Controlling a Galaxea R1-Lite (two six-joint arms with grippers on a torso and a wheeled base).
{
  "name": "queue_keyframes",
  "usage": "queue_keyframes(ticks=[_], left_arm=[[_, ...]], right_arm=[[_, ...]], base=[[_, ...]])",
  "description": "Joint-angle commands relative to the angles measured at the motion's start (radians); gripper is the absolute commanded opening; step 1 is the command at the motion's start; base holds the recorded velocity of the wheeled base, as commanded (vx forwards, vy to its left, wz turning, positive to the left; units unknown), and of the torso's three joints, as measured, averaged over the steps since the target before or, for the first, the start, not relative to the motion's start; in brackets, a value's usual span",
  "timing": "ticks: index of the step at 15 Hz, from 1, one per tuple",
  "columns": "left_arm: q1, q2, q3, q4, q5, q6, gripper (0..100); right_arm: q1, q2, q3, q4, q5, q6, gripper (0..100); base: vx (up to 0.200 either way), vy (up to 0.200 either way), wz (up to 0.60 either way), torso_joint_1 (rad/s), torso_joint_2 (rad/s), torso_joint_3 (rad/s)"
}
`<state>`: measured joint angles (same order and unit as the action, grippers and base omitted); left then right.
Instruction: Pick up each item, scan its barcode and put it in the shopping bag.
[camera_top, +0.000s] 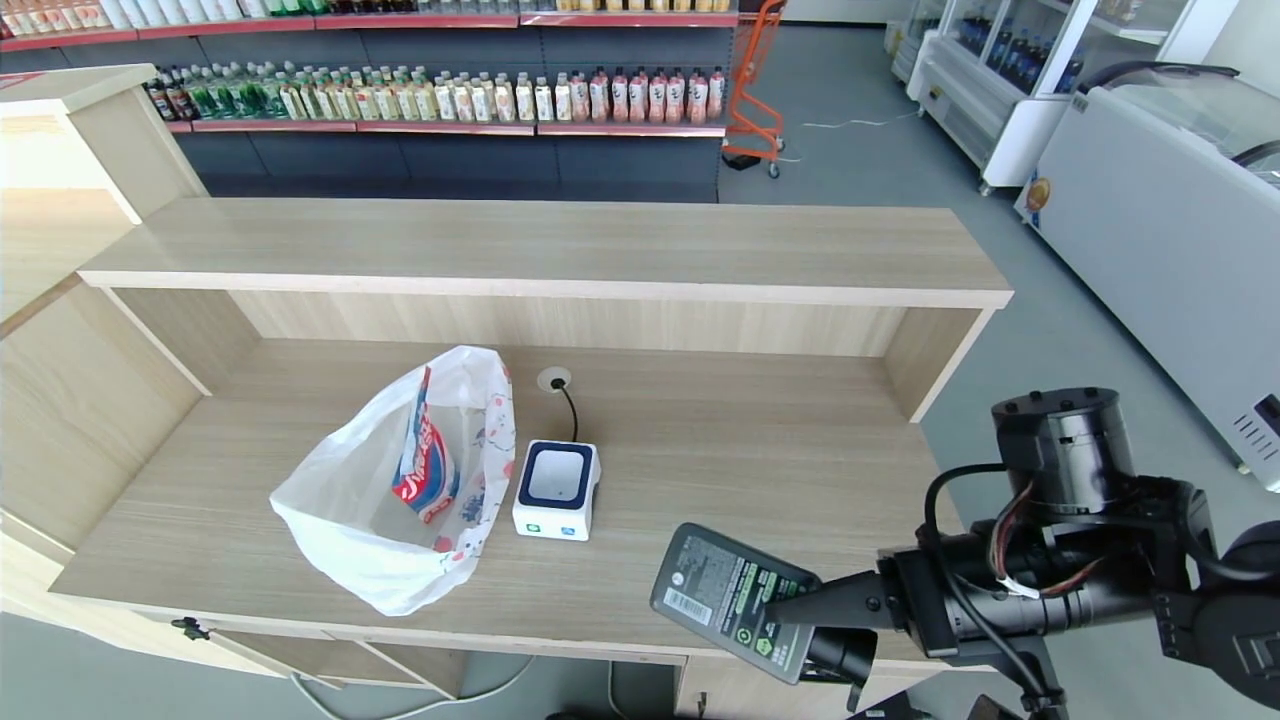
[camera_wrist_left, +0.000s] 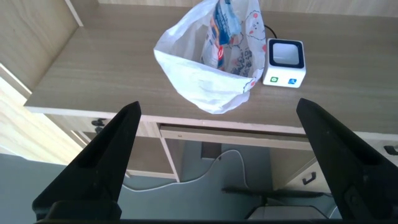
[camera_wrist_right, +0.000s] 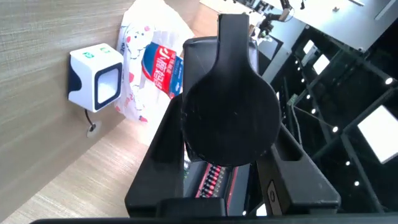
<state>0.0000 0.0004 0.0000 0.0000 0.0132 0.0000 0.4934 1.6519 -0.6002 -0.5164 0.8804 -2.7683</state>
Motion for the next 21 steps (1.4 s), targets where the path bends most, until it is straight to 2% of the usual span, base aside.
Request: queue_keyframes(ticks=[1, 15, 16, 18, 19, 20, 21], left_arm=[[0.000, 0.000, 0.000, 0.000, 0.001, 0.000, 100], [0.000, 0.000, 0.000, 0.000, 0.001, 0.000, 100], [0.000, 0.000, 0.000, 0.000, 0.001, 0.000, 100], [0.000, 0.000, 0.000, 0.000, 0.001, 0.000, 100], [0.000, 0.000, 0.000, 0.000, 0.001, 0.000, 100], [0.000, 0.000, 0.000, 0.000, 0.001, 0.000, 100], [0.000, 0.000, 0.000, 0.000, 0.001, 0.000, 100]], right_arm=[[-0.004, 0.003, -0.001, -0.001, 0.000, 0.001, 0], [-0.019, -0.003, 0.000, -0.005, 0.002, 0.018, 0], [-0.018, -0.014, -0.027, -0.008, 0.003, 0.147, 0], [-0.018, -0.086, -0.050, -0.033, -0.018, 0.608, 0], [-0.021, -0.147, -0.050, -0.091, -0.069, 0.860, 0], [-0.062, -0.245, -0.030, -0.148, -0.186, 1.136, 0], [-0.104, -0.311, 0.014, -0.146, -0.301, 1.406, 0]], base=[[0.000, 0.000, 0.00, 0.000, 0.00, 0.000], [0.000, 0.000, 0.00, 0.000, 0.00, 0.000], [0.000, 0.000, 0.00, 0.000, 0.00, 0.000], [0.000, 0.000, 0.00, 0.000, 0.00, 0.000], [0.000, 0.000, 0.00, 0.000, 0.00, 0.000], [0.000, 0.000, 0.00, 0.000, 0.00, 0.000], [0.000, 0.000, 0.00, 0.000, 0.00, 0.000]])
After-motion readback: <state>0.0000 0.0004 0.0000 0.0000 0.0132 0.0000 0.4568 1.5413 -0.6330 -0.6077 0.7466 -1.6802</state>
